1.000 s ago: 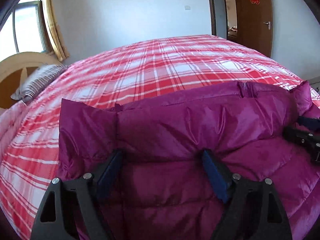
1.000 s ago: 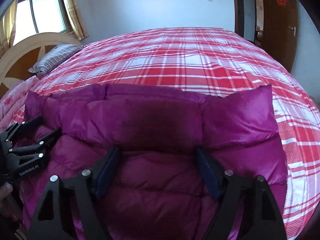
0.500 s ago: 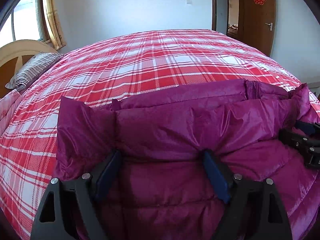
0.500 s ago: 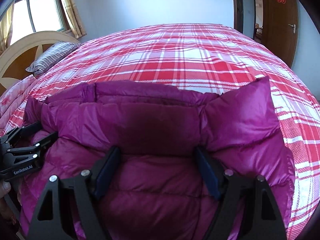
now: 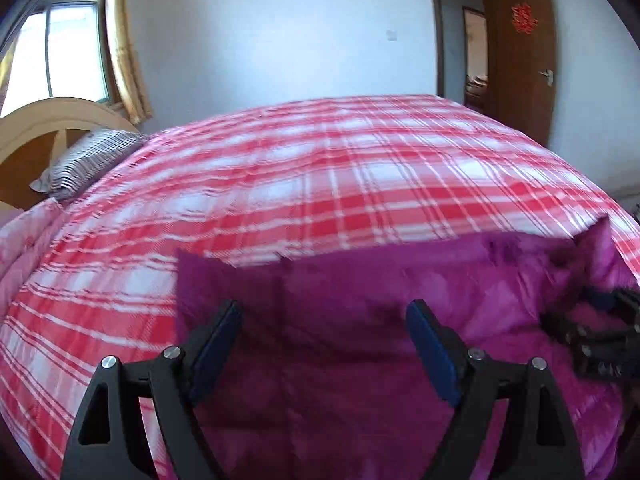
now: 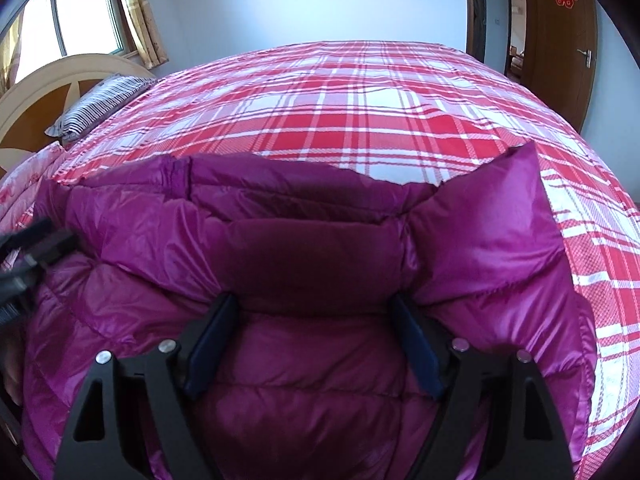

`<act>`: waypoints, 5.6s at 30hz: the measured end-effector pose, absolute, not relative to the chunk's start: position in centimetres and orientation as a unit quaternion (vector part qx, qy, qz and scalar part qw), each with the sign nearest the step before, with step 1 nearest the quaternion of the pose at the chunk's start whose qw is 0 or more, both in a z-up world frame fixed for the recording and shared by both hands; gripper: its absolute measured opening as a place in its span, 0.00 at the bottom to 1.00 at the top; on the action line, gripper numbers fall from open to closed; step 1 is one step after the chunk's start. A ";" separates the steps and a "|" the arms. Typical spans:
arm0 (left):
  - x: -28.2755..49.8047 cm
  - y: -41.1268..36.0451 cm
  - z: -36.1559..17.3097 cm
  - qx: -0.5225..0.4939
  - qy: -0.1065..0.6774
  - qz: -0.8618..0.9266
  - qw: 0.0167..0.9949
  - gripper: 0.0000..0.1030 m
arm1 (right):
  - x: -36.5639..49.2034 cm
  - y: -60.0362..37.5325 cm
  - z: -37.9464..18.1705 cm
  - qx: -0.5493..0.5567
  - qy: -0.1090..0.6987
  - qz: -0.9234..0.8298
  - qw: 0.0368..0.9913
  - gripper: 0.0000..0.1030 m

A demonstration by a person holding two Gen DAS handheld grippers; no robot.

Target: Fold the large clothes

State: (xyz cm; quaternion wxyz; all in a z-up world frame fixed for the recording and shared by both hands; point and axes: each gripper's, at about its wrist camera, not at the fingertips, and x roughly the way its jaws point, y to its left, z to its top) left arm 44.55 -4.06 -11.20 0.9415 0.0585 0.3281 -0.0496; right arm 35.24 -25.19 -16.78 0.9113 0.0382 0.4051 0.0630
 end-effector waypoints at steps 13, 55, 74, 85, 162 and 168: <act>49.9 -1.3 -16.0 -0.023 0.421 -0.046 0.906 0.97 | 35.4 -25.0 -16.9 0.032 0.409 0.059 0.910 0.80; 42.1 -8.6 -14.8 0.060 0.390 -0.075 0.916 0.99 | 35.8 -24.7 -17.1 0.021 0.415 0.052 0.908 0.82; 42.6 -9.0 -16.3 0.064 0.394 -0.067 0.915 0.99 | 32.7 -26.2 -14.6 0.059 0.374 0.063 0.923 0.83; 42.5 -9.0 -16.4 0.064 0.393 -0.066 0.915 0.99 | 29.5 -23.6 -15.5 -0.012 0.377 0.078 0.923 0.87; 32.9 8.4 -16.9 -0.218 0.389 -0.226 0.866 0.17 | 27.3 -20.1 -15.6 -0.035 0.426 0.135 0.894 0.97; 32.7 9.9 -14.4 -0.322 0.347 -0.274 0.837 0.13 | 28.1 -20.2 -16.9 -0.041 0.431 0.129 0.892 1.00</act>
